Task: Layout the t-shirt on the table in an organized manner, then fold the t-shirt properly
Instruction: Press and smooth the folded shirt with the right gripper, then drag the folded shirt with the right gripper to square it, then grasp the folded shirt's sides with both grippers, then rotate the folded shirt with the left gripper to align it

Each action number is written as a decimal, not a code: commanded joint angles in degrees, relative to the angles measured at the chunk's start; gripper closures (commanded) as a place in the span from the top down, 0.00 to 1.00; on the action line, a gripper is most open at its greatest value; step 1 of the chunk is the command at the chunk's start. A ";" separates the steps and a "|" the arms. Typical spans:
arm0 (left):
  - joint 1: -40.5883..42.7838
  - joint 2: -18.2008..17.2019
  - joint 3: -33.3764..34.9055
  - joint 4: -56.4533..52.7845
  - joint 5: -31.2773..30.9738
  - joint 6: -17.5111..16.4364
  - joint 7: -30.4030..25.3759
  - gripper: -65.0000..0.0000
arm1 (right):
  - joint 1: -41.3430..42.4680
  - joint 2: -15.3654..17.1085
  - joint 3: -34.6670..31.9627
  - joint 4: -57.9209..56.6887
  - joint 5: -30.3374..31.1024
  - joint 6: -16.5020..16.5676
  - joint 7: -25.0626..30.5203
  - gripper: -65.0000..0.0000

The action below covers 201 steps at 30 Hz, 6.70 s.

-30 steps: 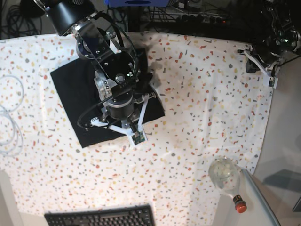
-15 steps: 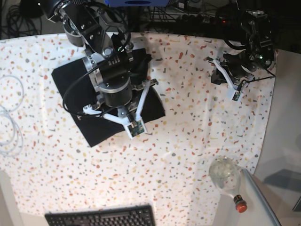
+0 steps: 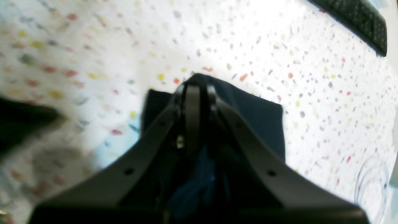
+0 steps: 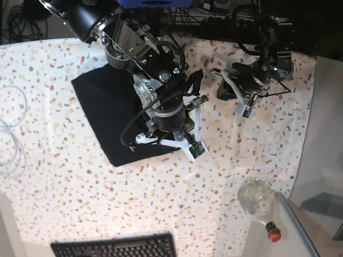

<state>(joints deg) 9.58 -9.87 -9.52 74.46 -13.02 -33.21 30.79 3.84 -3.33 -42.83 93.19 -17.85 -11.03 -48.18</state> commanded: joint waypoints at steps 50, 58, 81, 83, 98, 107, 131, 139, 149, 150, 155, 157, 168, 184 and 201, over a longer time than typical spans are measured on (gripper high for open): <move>2.15 -8.11 -21.47 0.23 0.31 -0.06 0.03 0.00 | -21.55 8.92 2.70 4.97 9.01 -8.80 12.54 0.44; 3.12 -8.11 -21.65 0.23 0.22 -0.06 0.03 0.00 | -20.06 9.71 2.52 -0.13 9.01 -14.86 12.62 0.44; 2.94 -8.02 -21.21 0.23 0.14 -0.15 0.03 0.00 | -20.93 10.15 -1.79 11.74 9.27 -14.78 12.62 0.00; 2.94 -7.93 -21.12 0.23 0.14 -0.15 0.03 0.00 | -20.93 10.15 -3.28 12.62 9.27 -14.78 12.54 0.00; 3.03 -7.76 -21.12 0.23 0.05 -0.15 0.03 0.00 | -19.88 10.06 -8.56 10.51 11.91 -14.69 12.62 0.00; 2.86 -7.76 -21.12 0.31 0.05 -0.15 0.03 0.00 | -11.44 9.62 -12.07 0.75 25.27 -14.69 12.80 0.00; -0.05 -5.21 -6.96 4.71 -4.96 -0.15 0.38 0.25 | -2.74 18.23 -10.49 10.86 27.82 -14.95 12.97 0.36; -2.42 -5.82 4.55 4.27 -33.71 -0.15 0.29 0.97 | -11.18 20.96 10.08 10.51 27.82 -14.78 12.89 0.36; -8.31 -1.34 14.66 -6.19 -35.47 -0.15 0.12 0.97 | -12.76 23.95 12.19 10.51 27.82 -14.78 12.89 0.36; -8.31 -1.25 14.49 -6.72 -35.47 -0.15 0.03 0.97 | -12.93 23.95 12.37 10.51 27.82 -14.78 12.89 0.36; -9.19 -1.25 14.57 -10.24 -35.47 0.11 0.03 0.97 | -13.02 23.95 12.46 10.42 27.82 -14.78 12.89 0.36; -9.19 -1.25 14.57 -12.17 -35.38 0.11 0.03 0.97 | -13.02 23.95 12.46 10.42 27.82 -14.78 12.89 0.36; -9.28 2.09 14.22 -13.31 -18.50 4.95 0.29 0.74 | -13.02 23.95 12.54 10.42 27.82 -14.78 12.89 0.36; -32.49 0.95 46.40 -19.47 -5.93 7.15 9.96 0.00 | -16.63 23.33 31.27 10.33 28.00 -14.78 12.97 0.35; -44.79 16.42 74.27 -36.43 17.54 7.15 -15.01 0.00 | -20.41 16.12 51.14 7.16 28.00 -14.78 12.97 0.35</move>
<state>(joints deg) -33.95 6.20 64.88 37.56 4.84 -25.89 16.43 -16.82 12.16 7.88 99.57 10.70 -25.69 -36.36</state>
